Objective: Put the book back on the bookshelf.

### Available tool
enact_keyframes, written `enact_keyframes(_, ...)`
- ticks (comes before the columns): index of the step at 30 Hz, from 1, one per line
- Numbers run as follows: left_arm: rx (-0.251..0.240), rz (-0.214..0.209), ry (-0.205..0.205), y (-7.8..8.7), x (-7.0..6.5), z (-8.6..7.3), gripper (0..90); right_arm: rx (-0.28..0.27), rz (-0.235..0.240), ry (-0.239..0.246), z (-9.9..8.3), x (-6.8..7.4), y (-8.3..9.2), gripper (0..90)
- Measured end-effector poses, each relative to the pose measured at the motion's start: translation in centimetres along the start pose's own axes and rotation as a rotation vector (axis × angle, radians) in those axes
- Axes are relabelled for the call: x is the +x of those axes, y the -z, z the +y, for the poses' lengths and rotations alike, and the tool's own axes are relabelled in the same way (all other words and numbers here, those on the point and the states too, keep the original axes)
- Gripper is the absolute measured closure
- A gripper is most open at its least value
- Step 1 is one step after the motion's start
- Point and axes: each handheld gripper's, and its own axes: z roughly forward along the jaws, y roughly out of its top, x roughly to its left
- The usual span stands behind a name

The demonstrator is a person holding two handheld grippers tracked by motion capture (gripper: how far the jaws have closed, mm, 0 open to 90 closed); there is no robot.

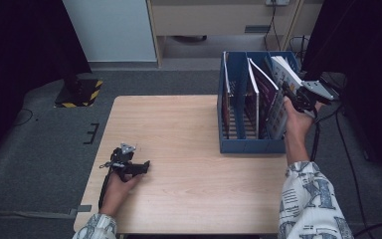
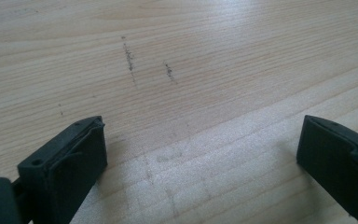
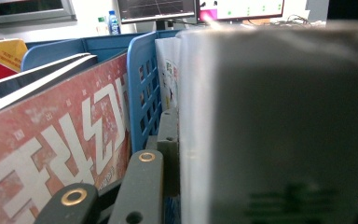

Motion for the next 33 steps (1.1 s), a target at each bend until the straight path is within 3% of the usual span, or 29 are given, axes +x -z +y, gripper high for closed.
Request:
enact_keyframes(23,-0.001,0.004,0.004,-0.02,-0.05,0.01,0.7,-0.025,0.008,0.028,-0.97,-0.01,-0.13,73.5)
enact_keyframes(33,-0.001,0.005,0.005,-0.01,-0.06,0.01,0.7,0.0,0.053,0.015,-0.99,0.07,0.11,72.7)
